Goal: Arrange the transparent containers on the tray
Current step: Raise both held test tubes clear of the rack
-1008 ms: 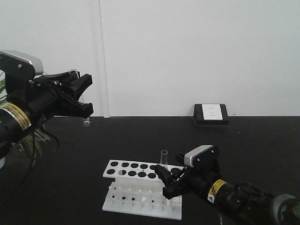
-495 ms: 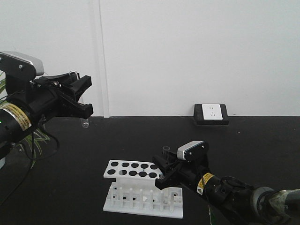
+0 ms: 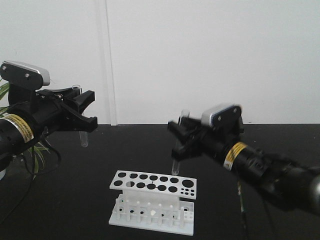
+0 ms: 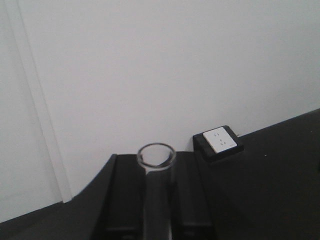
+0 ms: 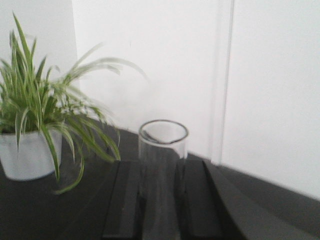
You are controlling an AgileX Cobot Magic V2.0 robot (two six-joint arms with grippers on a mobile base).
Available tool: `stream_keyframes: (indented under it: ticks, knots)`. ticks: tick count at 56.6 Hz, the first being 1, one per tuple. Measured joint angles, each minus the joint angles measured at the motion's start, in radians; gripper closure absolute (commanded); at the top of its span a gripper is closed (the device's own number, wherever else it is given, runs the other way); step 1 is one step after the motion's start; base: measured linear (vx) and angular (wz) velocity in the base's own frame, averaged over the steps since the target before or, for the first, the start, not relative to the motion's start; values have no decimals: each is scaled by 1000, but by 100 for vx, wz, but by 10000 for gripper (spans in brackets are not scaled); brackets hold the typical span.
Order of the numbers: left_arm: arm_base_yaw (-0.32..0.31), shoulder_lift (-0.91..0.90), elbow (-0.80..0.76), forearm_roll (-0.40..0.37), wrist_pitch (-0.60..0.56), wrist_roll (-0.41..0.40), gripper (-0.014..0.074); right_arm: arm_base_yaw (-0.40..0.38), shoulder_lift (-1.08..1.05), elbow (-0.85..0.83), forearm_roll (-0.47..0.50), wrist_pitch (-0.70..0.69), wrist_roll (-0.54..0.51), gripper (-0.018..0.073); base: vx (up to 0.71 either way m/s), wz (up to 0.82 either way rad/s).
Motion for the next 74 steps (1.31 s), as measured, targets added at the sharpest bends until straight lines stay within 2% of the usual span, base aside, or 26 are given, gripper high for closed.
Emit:
stream_keyframes:
  ticks: [6,13,21,28,40,74]
  knots:
    - [0,-20,0,54,78,-42,603,0,-122,0,-37,102,22,572,0,0]
    - [0,-61,0,70,169,-120,603,0,-232,5,-111,211,98,572,0,0]
    - [0,-114,0,88,227,-165,603,0,-328,34,-204,270,210,572,0,0]
    - [-15,-153,0,90,291,-173,603,0,-380,69,-234,296,267,572,0,0]
    - [-41,-168,0,90,340,-174,603,0,-401,89,-244,310,275,572,0,0]
    - [-41,-168,0,90,357,-175,603,0,-401,90,-246,314,278,572,0,0]
